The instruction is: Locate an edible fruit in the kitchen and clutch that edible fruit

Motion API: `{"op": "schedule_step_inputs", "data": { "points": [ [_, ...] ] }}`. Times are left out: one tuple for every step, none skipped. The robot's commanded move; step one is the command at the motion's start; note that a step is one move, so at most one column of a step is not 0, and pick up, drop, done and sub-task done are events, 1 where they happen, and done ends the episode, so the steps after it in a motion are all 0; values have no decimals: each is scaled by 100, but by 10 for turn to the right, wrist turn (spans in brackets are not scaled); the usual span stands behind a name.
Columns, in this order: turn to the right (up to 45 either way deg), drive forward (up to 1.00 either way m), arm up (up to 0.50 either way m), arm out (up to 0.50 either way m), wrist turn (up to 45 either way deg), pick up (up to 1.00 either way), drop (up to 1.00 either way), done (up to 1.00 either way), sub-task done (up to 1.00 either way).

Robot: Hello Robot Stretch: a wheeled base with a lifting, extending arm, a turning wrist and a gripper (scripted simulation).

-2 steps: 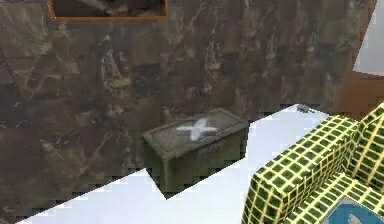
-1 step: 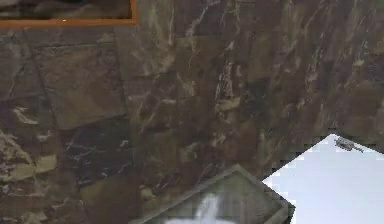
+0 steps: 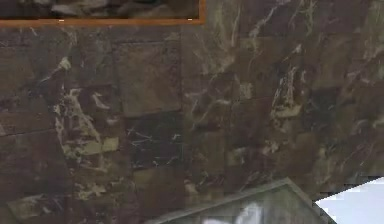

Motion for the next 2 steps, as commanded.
{"op": "schedule_step_inputs", "data": {
  "points": [
    [0, 5, 0, 0, 0, 0, 0, 0, 0],
    [450, 0, 0, 0, 0, 0, 0, 0, 0]
  ]
}}
